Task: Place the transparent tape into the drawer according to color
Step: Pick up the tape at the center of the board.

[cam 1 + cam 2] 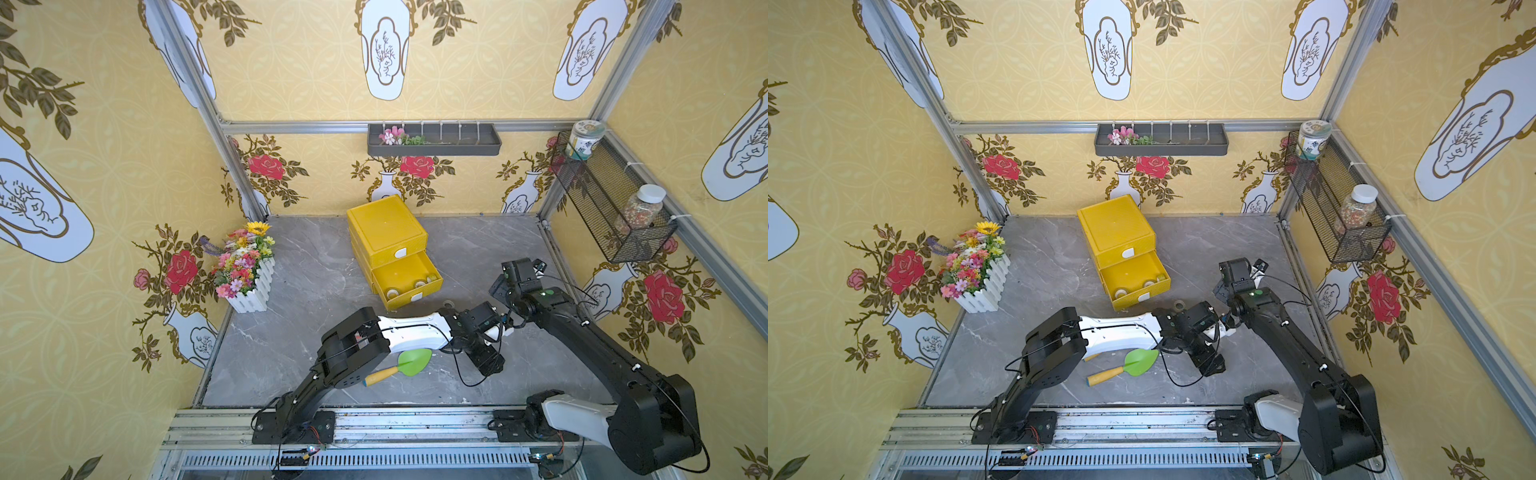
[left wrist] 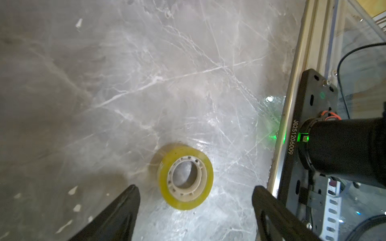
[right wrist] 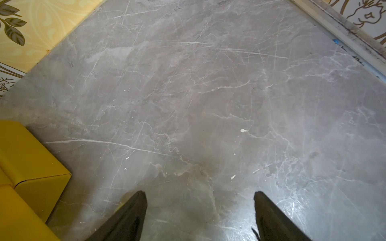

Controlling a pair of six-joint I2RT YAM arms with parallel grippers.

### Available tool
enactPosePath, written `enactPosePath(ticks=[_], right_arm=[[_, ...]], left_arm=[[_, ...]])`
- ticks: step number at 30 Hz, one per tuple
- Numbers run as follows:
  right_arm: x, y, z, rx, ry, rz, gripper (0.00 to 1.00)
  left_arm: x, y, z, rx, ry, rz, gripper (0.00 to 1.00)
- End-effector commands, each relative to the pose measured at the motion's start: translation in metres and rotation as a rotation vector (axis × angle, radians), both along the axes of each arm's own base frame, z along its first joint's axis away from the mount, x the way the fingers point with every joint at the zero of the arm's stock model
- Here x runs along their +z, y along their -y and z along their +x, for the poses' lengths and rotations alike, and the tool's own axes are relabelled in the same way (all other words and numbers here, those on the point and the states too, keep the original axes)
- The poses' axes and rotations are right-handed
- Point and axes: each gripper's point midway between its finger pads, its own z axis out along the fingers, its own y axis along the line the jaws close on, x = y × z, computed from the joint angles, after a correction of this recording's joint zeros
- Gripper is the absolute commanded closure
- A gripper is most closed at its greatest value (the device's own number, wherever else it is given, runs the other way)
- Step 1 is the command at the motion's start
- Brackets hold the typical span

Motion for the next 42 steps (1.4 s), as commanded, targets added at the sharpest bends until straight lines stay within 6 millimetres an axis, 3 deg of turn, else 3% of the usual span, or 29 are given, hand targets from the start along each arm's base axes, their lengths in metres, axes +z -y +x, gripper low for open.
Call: enactPosePath(ticks=[1,12,27,31,35,42], right_arm=[[0.004,0.001,0.004,0.004,0.019,-0.004,0.16],[0.01,0.003,0.007,0.002,0.038,0.006,0.16],[0.013,0.003,0.008,-0.007,0.045,0.016,0.16],[0.013,0.002,0.01,-0.007,0.043,0.022,0.16],[0.014,0.001,0.01,-0.007,0.048,0.029,0.16],[0.013,-0.001,0.011,-0.003,0.045,0.041,0.16]], left_arm=[[-0.015,0.0,0.001,-0.031,0.061,0.037,0.12],[-0.048,-0.004,-0.001,-0.064,0.211,0.138,0.25],[-0.059,-0.016,-0.002,-0.076,0.339,0.186,0.53],[-0.04,-0.013,0.001,-0.042,0.327,0.132,0.54],[-0.011,-0.016,0.019,0.021,0.312,0.079,0.55],[0.088,-0.033,0.055,0.176,0.194,-0.156,0.55]])
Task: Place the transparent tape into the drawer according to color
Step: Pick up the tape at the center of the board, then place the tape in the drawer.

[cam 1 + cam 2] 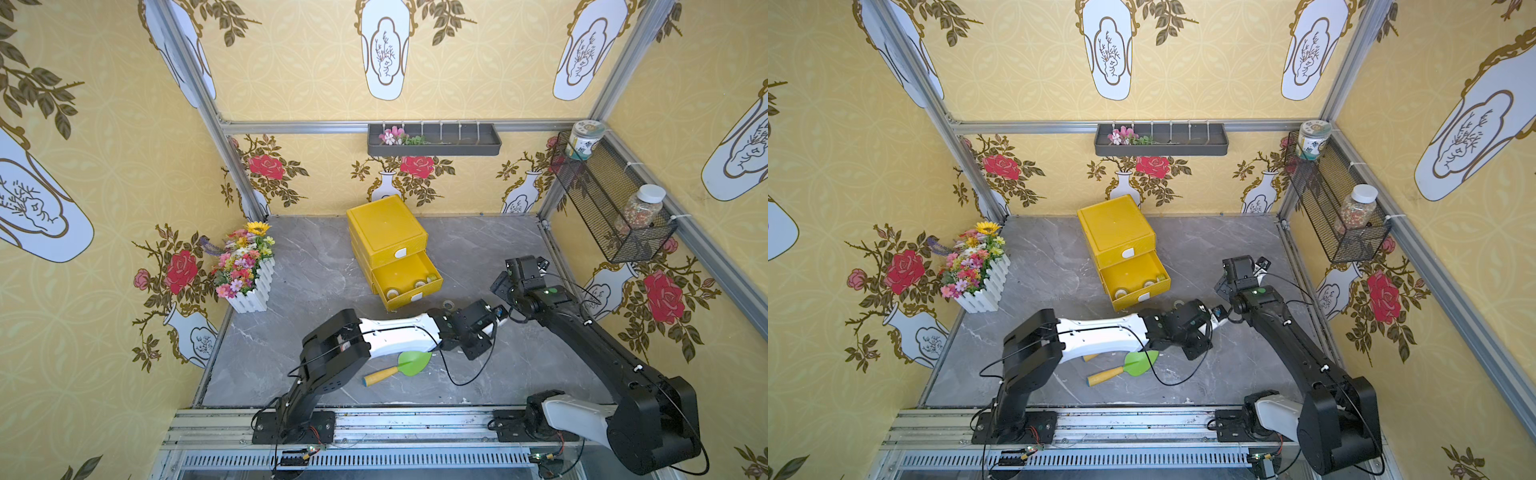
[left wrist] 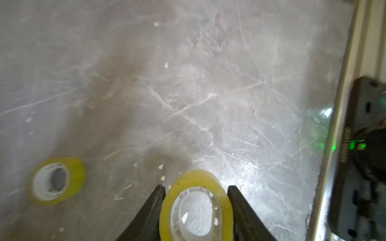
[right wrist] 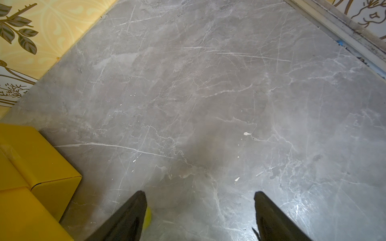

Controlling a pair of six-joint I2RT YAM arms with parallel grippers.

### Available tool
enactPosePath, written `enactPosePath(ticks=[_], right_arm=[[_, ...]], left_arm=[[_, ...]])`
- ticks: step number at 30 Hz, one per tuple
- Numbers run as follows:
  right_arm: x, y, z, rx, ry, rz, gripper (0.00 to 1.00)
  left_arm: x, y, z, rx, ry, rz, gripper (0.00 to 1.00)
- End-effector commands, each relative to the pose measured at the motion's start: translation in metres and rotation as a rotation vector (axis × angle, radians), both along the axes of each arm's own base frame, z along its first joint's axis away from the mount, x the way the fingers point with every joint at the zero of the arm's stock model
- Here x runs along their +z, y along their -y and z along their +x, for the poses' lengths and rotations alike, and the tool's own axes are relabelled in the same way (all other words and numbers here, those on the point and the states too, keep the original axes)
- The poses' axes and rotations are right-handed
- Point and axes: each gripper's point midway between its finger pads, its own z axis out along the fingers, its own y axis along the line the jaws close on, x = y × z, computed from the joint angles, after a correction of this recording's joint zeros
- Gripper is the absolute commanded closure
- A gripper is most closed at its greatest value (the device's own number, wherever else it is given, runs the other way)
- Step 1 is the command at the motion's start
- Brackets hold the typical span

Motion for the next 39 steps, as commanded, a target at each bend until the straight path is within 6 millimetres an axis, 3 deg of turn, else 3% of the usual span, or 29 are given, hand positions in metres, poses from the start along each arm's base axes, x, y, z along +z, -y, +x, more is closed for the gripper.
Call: enactPosePath(ticks=[1,7,11,13,16,24,33,39], right_arm=[[0.006,-0.003,0.007,0.003,0.03,0.014,0.16],[0.007,-0.006,0.008,0.01,0.037,0.03,0.16],[0.008,-0.007,0.01,0.013,0.044,0.041,0.16],[0.007,-0.008,0.01,0.015,0.046,0.044,0.16],[0.006,-0.009,0.01,0.015,0.046,0.048,0.16],[0.001,-0.008,0.007,0.022,0.036,0.043,0.16],[0.002,-0.007,0.003,0.033,0.034,0.029,0.16],[0.004,-0.008,0.004,0.04,0.038,0.032,0.16]], left_arm=[[0.047,-0.003,0.004,0.029,-0.096,-0.167,0.55],[0.145,-0.049,0.016,0.099,-0.106,-0.409,0.53],[0.167,-0.09,0.042,0.245,-0.023,-0.404,0.52],[0.162,-0.113,0.062,0.352,0.016,-0.351,0.5],[0.135,-0.149,0.094,0.527,0.022,-0.245,0.5],[0.084,-0.218,0.142,0.88,0.045,-0.066,0.5],[0.055,-0.231,0.151,0.949,-0.038,-0.015,0.43],[0.053,-0.234,0.154,0.965,-0.055,-0.027,0.42]])
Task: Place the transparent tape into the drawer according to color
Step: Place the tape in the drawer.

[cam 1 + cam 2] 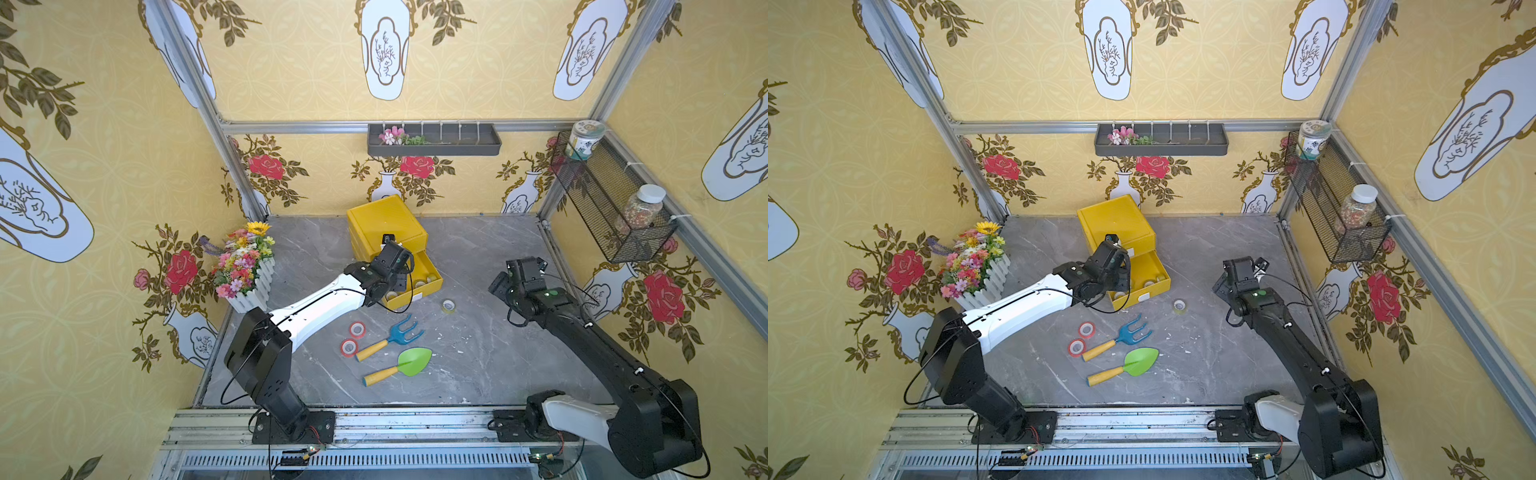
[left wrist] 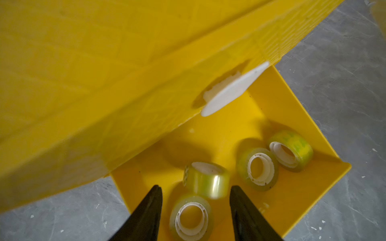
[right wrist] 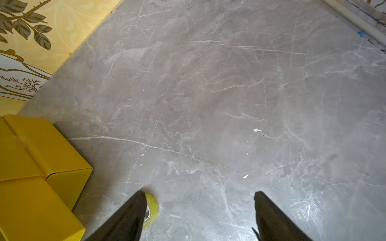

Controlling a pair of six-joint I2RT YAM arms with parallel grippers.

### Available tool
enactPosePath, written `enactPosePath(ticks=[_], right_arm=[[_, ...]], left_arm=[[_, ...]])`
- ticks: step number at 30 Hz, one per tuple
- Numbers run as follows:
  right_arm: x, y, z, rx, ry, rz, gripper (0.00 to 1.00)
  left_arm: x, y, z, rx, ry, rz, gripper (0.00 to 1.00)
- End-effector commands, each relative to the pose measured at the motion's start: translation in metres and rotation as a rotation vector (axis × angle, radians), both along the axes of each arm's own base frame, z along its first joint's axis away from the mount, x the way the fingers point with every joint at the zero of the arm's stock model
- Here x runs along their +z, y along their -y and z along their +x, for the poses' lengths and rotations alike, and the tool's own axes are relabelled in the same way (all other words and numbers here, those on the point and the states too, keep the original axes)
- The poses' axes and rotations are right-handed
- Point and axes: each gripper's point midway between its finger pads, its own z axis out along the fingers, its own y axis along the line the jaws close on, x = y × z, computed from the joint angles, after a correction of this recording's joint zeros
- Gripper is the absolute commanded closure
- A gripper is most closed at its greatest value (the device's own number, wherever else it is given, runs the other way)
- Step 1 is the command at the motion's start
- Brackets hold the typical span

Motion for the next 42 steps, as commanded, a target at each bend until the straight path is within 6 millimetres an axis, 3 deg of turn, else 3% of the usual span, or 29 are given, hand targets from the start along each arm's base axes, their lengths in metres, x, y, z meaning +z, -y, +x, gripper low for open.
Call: enactPosePath(ticks=[1,13,22,26,34,38,42], right_arm=[[0.005,0.0,0.003,0.011,0.022,-0.007,0.16],[0.003,-0.005,0.002,0.04,0.014,0.008,0.16],[-0.008,-0.019,0.003,0.101,-0.017,0.027,0.16],[-0.017,-0.038,0.005,0.193,-0.053,0.022,0.16],[-0.048,-0.106,-0.006,0.47,-0.163,-0.063,0.15],[-0.063,-0.13,-0.007,0.555,-0.165,-0.091,0.12],[-0.073,-0.139,-0.001,0.57,-0.161,-0.12,0.09]], left_arm=[[-0.001,0.0,-0.002,0.007,-0.012,-0.017,0.4],[0.069,0.003,-0.02,-0.044,0.089,-0.211,0.09],[0.099,-0.011,-0.045,-0.068,0.149,-0.311,0.0],[0.103,-0.032,-0.054,-0.021,0.19,-0.314,0.0],[0.089,-0.068,-0.062,0.058,0.226,-0.228,0.0],[0.083,-0.075,-0.064,0.078,0.225,-0.2,0.0],[0.083,-0.075,-0.063,0.073,0.234,-0.197,0.0]])
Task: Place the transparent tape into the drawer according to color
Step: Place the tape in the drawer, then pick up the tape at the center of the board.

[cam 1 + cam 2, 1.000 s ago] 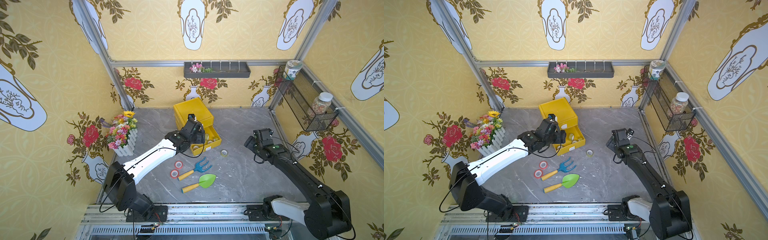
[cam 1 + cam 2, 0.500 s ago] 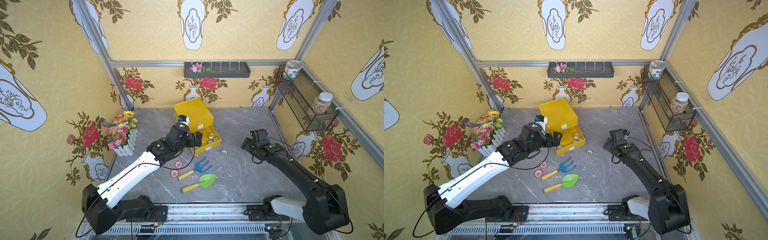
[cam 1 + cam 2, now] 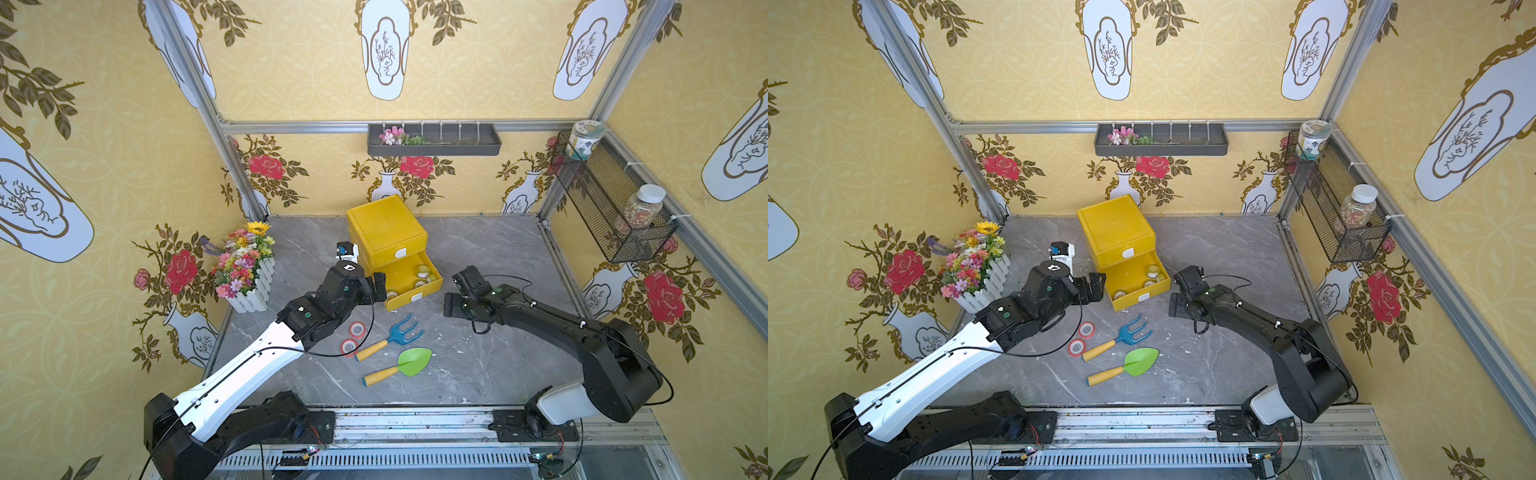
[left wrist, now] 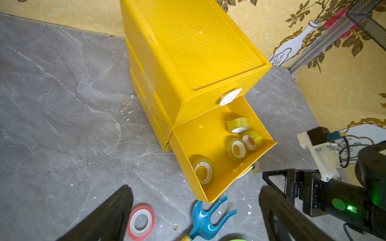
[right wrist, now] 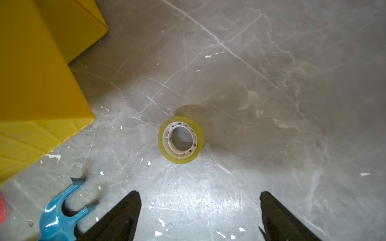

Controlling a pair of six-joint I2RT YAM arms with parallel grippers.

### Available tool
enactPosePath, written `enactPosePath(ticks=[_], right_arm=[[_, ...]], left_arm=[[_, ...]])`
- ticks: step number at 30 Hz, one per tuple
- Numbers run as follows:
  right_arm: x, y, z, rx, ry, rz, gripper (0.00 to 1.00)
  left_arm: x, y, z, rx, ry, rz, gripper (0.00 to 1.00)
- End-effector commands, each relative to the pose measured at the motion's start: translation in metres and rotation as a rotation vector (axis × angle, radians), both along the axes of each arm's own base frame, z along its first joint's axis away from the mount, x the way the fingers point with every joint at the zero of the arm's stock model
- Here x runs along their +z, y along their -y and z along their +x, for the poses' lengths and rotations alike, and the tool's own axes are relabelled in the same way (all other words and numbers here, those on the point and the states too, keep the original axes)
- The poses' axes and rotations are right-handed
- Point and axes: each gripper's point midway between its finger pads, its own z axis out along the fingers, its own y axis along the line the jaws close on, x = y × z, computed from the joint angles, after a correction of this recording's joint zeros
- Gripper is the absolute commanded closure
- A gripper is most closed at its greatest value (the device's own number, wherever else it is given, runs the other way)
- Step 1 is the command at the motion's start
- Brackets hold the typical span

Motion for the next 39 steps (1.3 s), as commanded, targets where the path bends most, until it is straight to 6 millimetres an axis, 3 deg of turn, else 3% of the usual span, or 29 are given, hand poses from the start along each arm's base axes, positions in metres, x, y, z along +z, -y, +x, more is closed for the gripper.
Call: enactPosePath(ticks=[1,8,25,35,39], right_arm=[[-0.001,-0.008,0.013,0.012,0.051,-0.01,0.09],[-0.019,-0.013,0.018,0.006,0.056,-0.055,0.09],[-0.042,-0.013,0.031,-0.024,0.073,-0.1,0.24],[-0.05,0.002,0.029,-0.07,0.05,-0.149,0.41],[-0.049,0.009,0.031,-0.091,0.053,-0.147,0.38]], left_arm=[[-0.001,-0.003,0.002,0.008,0.015,0.023,0.01],[-0.009,0.0,0.003,0.004,-0.005,0.027,0.0],[-0.016,0.004,0.003,-0.009,-0.016,0.023,0.0],[-0.019,0.005,0.004,-0.011,-0.024,0.023,0.0],[-0.02,0.006,0.004,-0.015,-0.026,0.023,0.0]])
